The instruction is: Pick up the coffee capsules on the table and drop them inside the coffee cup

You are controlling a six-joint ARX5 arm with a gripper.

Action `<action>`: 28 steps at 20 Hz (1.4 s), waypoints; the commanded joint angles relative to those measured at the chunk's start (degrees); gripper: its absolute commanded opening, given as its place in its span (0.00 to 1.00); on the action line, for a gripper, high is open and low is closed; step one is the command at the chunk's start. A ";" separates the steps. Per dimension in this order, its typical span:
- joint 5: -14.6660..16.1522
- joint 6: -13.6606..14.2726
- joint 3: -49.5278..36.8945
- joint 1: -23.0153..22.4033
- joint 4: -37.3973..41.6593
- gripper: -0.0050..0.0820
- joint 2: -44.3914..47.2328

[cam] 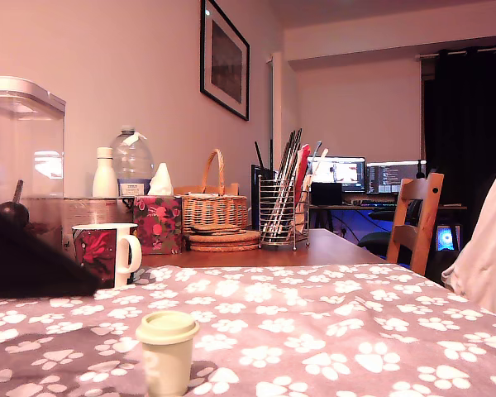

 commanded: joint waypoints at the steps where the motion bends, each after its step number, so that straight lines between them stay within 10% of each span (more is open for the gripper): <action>1: -0.02 0.33 -1.33 -0.15 1.84 0.66 0.70; 28: -1.79 4.74 7.58 -1.51 -1.22 0.66 16.09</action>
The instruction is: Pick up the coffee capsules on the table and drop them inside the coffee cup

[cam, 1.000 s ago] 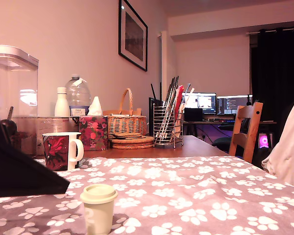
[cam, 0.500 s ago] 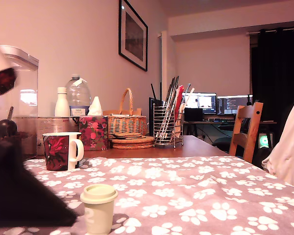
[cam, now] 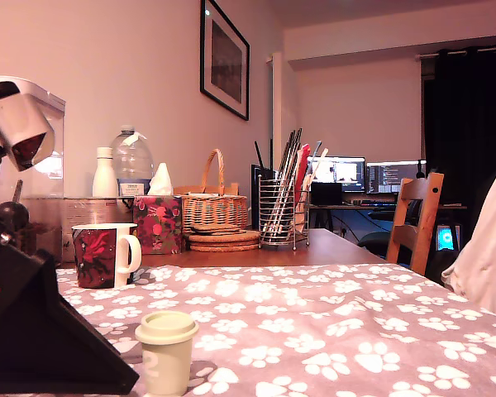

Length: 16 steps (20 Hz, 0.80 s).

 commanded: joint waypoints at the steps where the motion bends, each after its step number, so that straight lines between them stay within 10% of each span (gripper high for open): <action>1: -0.20 0.83 0.72 -0.13 0.79 0.66 0.57; 16: -0.13 6.45 4.13 -0.13 0.90 0.65 5.90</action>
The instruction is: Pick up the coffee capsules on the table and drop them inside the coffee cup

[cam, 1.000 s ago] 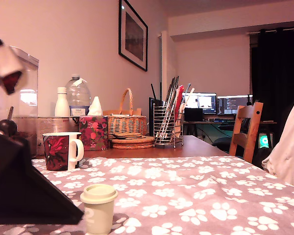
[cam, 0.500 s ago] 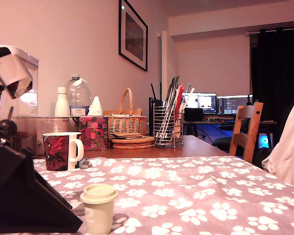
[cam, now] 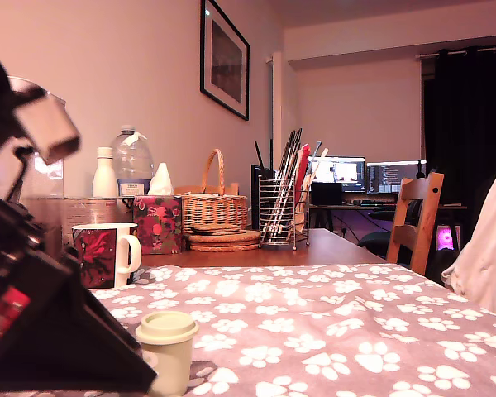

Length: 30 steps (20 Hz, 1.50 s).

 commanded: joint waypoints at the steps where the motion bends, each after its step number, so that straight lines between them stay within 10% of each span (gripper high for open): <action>1: 0.13 0.98 0.63 -0.13 0.50 0.65 0.92; 19: 2.12 2.32 2.25 -0.24 6.51 0.65 6.47; 30: 2.10 2.32 2.25 -0.24 6.75 0.34 6.45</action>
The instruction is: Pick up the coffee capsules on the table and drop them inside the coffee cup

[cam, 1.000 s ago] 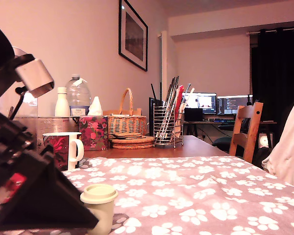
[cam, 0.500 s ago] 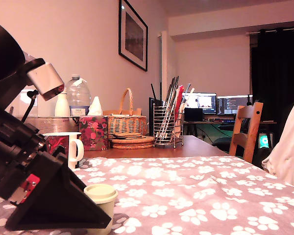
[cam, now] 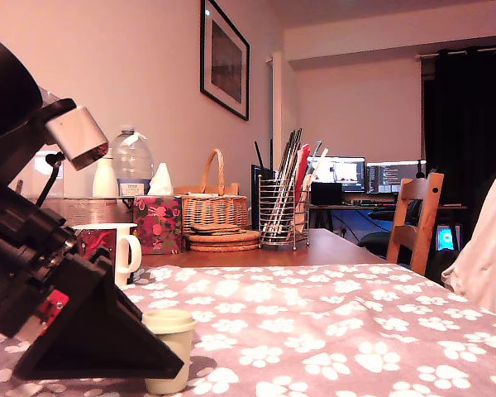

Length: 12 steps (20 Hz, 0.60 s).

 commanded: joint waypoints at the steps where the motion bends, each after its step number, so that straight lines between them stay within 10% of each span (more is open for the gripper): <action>1: 0.22 0.00 0.48 -0.22 0.90 0.34 0.70; 12: 0.50 -5.20 2.21 2.93 5.90 0.34 0.02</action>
